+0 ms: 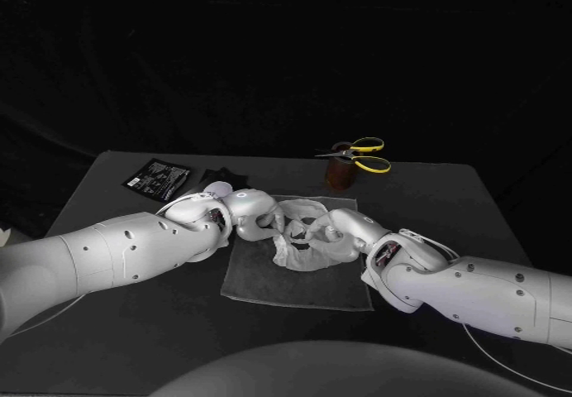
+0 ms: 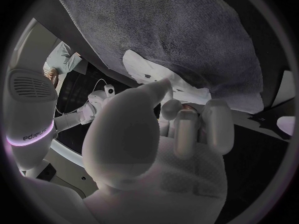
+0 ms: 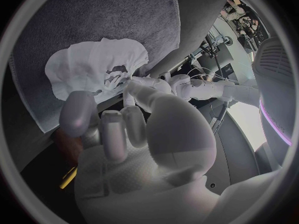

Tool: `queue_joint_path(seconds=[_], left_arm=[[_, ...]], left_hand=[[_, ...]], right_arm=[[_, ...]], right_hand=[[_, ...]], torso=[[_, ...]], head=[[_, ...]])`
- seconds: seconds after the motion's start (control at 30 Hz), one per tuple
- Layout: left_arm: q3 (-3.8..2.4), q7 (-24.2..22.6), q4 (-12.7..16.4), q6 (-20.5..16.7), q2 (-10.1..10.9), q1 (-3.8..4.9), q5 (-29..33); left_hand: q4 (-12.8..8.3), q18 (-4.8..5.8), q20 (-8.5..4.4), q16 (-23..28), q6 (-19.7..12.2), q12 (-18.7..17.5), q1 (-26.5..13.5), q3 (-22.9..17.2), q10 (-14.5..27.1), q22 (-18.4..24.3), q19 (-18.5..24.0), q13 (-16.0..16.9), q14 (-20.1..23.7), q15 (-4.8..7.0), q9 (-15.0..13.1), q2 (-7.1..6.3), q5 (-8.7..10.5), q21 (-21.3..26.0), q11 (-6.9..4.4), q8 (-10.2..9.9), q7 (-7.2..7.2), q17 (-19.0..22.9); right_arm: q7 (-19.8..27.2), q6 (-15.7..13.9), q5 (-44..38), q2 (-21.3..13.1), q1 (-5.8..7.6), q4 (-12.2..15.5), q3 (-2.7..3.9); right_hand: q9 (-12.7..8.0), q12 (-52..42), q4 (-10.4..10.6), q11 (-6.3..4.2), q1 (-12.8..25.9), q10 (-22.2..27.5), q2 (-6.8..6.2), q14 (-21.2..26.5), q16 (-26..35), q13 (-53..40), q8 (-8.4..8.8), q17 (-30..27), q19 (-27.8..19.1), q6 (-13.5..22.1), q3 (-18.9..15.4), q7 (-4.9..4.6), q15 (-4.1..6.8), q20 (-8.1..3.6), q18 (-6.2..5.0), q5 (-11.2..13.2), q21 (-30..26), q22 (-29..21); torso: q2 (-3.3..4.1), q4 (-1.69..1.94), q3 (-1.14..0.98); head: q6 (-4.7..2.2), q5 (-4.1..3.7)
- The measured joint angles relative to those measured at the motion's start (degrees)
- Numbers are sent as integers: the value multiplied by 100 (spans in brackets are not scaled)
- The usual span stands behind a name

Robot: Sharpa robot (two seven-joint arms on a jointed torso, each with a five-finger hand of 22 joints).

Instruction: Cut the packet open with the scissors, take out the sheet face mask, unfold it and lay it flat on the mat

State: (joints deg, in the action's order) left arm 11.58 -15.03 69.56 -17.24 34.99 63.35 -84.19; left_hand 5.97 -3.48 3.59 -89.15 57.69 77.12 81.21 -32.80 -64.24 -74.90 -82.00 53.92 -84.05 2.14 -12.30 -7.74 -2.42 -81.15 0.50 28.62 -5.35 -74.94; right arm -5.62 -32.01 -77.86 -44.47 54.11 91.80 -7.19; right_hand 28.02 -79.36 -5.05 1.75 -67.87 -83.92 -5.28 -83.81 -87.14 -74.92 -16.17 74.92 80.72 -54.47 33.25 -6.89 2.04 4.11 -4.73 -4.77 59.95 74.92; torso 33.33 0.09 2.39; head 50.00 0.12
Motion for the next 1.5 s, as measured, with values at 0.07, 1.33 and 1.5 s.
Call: queue_joint_path(seconds=[0.07, 1.33, 1.5], left_arm=[[0, -7, 13, 11, 31, 3, 2], [-72, 14, -85, 92, 383, 35, -72], [-75, -5, -157, 100, 350, 64, -67]], left_hand=[[3, 0, 0, 0, -18, 6, 0, -4, -21, 0, 0, 38, 0, 0, 0, 0, 3, 0, -20, 53, 17, 0], [51, -1, -21, 3, -171, 72, -35, -177, -57, -3, 22, 135, 0, 41, 0, 11, -19, 27, -17, 266, 65, 0], [68, -1, -42, 4, -221, 36, -42, -194, 68, -1, 43, 9, 0, 41, 0, 4, -19, 71, -36, 333, 55, 0]], right_arm=[[-2, 0, 0, -1, 0, 0, 0], [-59, 47, -2, -2, 0, -15, 0], [-68, 69, -4, -3, 0, -18, 0]], right_hand=[[0, 0, 9, 0, 0, 0, 0, 0, 0, 2, 0, 0, 0, 0, -9, 0, 0, 0, 0, 19, 0, -1], [-5, 0, 15, 13, 23, -13, -23, 0, 2, 1, 23, -1, 0, -8, -15, 8, 0, 0, 0, 47, 0, 0], [-6, 0, 15, 12, 23, -12, -23, 0, 0, -2, 23, 0, 0, -8, -15, 8, 0, 0, 0, 47, 0, -2]], torso=[[0, 0, 0], [3, -3, 3], [3, -6, 0]], head=[[0, -1], [0, 11], [0, 13]])
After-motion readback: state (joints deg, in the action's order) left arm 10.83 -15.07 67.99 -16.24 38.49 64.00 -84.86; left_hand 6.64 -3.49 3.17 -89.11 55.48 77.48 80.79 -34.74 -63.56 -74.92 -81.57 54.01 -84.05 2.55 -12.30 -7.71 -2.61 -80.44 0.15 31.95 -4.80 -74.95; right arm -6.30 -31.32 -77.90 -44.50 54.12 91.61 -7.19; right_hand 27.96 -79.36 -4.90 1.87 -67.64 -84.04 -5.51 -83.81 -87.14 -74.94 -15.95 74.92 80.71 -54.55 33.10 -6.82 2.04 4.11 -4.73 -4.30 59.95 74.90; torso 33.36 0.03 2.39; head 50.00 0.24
